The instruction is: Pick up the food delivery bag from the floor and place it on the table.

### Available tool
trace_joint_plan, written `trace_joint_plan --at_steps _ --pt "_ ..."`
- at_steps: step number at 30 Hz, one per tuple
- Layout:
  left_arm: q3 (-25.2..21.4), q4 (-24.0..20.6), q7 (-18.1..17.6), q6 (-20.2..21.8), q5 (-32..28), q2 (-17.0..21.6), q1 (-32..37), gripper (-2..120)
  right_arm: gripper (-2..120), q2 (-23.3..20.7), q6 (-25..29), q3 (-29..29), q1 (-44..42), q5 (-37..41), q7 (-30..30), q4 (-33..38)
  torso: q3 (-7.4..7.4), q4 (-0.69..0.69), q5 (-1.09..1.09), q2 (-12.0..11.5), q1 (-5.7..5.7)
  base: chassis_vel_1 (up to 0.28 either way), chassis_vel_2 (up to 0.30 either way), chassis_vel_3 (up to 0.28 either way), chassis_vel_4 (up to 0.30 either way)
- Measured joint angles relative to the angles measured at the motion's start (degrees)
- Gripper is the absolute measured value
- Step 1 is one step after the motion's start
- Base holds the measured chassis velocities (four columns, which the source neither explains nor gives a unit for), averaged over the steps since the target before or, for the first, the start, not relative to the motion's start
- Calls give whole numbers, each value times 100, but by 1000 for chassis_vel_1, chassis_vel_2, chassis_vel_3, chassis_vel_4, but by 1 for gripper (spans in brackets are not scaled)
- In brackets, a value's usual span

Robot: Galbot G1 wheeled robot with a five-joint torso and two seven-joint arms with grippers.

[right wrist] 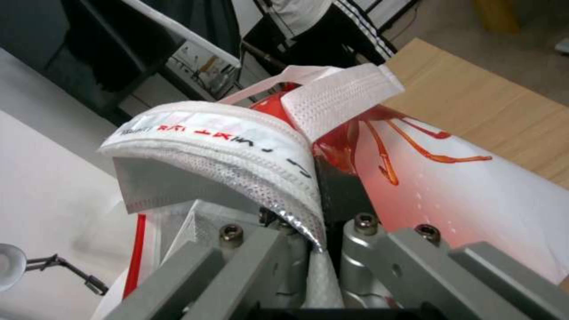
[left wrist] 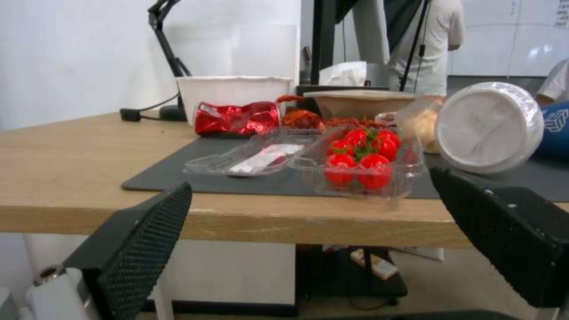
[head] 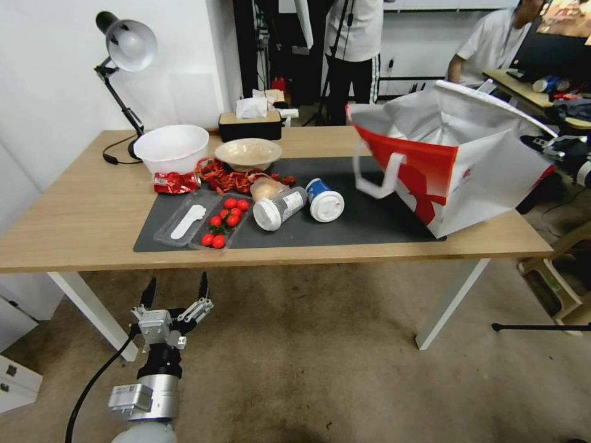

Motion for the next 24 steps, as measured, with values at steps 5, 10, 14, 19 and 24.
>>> trace_joint_plan --at_steps 5,10,14,19,24 --pt "7 25 -2 0 31 -5 -9 100 0 -59 -34 -64 100 158 -111 -108 0 0 0 0 0 0 0 0 0" --pt "4 31 -12 0 77 -12 -6 100 0 -79 -73 -103 141 246 -208 -138 0 0 0 0 0 0 0 0 0" --pt "-1 31 -18 -1 81 -13 -1 100 0 -88 -99 -104 141 279 -299 -160 0 0 0 0 0 0 0 0 0" --pt "-10 26 -25 -1 83 -13 6 100 0 -104 -129 -105 140 283 -430 -187 -1 0 0 0 0 0 0 0 0" --pt "-16 -3 -36 -2 88 -14 27 100 0 -108 -164 -111 128 213 -566 -231 0 0 1 0 0 0 0 0 0"
